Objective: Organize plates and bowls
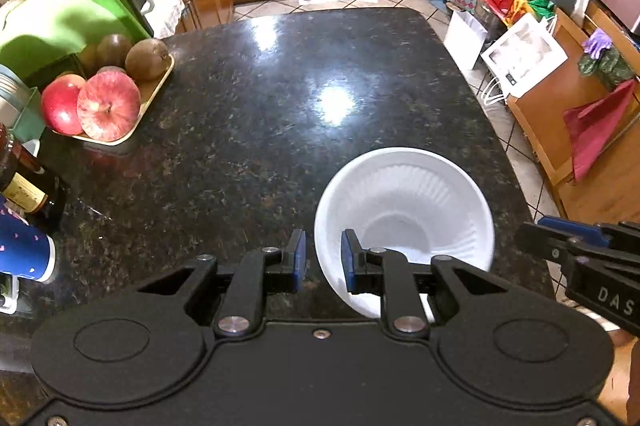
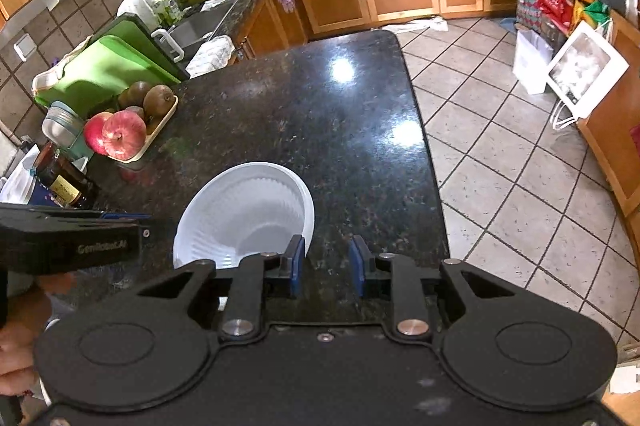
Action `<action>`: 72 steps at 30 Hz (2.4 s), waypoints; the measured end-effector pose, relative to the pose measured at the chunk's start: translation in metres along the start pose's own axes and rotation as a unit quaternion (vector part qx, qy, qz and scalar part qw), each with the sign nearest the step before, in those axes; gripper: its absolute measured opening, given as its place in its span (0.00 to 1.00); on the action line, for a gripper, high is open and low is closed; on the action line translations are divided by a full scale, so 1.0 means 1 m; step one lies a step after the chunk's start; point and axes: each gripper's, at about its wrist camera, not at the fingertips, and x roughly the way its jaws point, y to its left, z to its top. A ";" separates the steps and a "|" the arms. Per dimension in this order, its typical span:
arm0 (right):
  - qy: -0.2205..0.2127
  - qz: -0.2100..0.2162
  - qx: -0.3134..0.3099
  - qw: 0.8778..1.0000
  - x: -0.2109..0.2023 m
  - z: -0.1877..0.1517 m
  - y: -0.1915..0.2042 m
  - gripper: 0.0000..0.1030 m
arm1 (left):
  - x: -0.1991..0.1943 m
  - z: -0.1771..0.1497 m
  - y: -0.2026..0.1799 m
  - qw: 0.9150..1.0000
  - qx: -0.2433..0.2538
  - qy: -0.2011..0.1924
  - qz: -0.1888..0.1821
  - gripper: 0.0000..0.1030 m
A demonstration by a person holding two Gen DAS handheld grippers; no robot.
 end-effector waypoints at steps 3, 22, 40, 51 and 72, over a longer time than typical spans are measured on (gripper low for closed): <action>0.004 0.005 -0.006 1.000 0.005 0.001 0.000 0.26 | 0.002 0.002 0.000 1.000 0.000 -0.002 -0.003 0.28; 0.010 0.003 -0.056 0.998 0.016 0.002 0.008 0.14 | 0.022 0.007 -0.011 1.000 0.029 0.002 -0.003 0.28; 0.002 -0.021 -0.056 0.998 0.011 -0.001 0.016 0.12 | 0.005 -0.006 -0.004 0.999 0.028 -0.005 -0.031 0.20; -0.015 -0.018 -0.054 0.998 -0.021 -0.016 0.037 0.12 | -0.029 -0.025 0.012 0.998 0.033 -0.024 -0.043 0.20; -0.082 -0.012 -0.095 0.992 -0.116 -0.080 0.158 0.12 | -0.132 -0.091 0.089 0.995 0.045 -0.080 -0.031 0.19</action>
